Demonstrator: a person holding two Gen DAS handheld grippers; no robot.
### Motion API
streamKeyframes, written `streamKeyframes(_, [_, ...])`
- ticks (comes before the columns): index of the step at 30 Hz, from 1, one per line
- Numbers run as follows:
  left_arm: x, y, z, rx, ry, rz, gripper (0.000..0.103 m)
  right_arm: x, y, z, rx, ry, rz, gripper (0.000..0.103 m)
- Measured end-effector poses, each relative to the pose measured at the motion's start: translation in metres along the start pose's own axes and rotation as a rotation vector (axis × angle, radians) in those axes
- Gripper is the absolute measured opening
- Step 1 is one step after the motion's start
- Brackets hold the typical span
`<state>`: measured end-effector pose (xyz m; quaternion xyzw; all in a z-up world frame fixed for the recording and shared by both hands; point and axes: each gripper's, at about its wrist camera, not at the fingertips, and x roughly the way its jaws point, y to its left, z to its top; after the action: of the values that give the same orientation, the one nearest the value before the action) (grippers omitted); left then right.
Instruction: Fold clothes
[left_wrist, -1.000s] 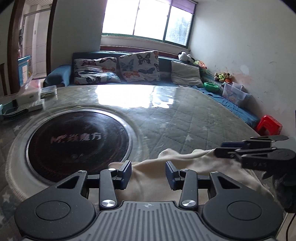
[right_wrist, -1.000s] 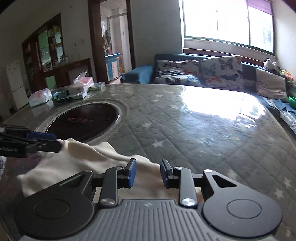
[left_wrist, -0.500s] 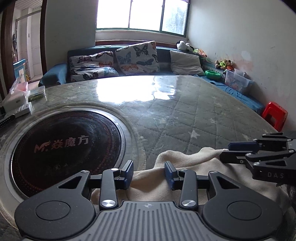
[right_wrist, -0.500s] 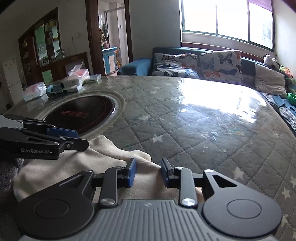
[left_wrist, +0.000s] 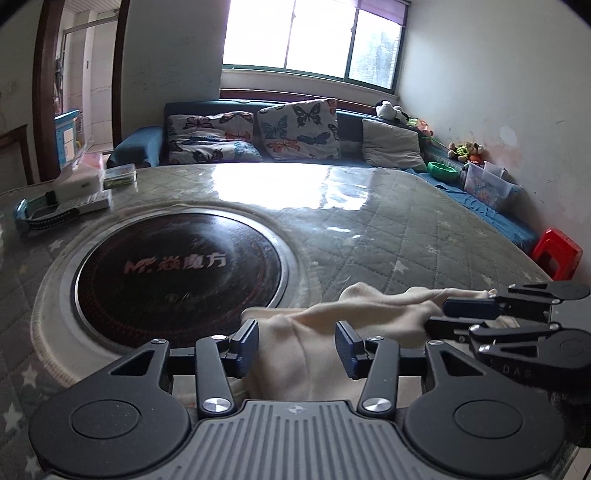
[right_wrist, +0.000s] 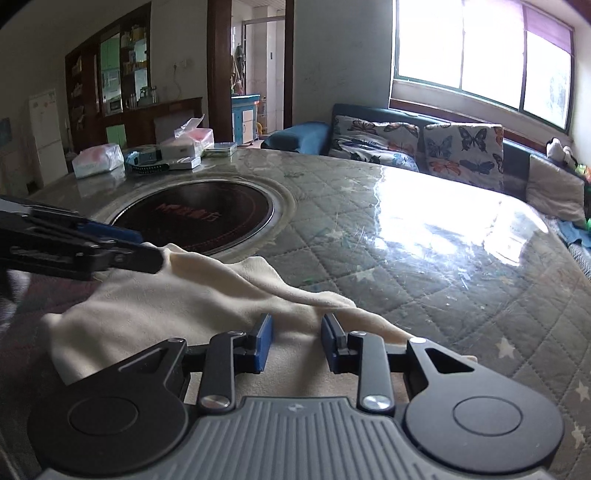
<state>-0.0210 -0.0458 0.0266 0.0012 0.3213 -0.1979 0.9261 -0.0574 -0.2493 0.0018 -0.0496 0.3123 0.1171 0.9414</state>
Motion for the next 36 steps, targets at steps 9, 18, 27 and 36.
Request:
streamKeyframes(9, [-0.028, 0.016, -0.022, -0.052, 0.007, 0.003, 0.050, -0.036, 0.033, -0.008, -0.109, -0.002, 0.092, 0.030])
streamKeyframes(18, [-0.024, 0.013, -0.038, -0.050, 0.045, -0.005, 0.050, -0.049, 0.063, -0.022, -0.191, -0.004, 0.127, 0.030])
streamKeyframes(27, [-0.040, 0.042, -0.022, -0.142, 0.017, 0.031, 0.050, -0.049, 0.110, -0.009, -0.341, -0.030, 0.264, 0.041])
streamKeyframes(36, [-0.041, 0.056, -0.018, -0.297, 0.053, -0.033, 0.067, -0.024, 0.162, -0.015, -0.509, -0.003, 0.288, 0.045])
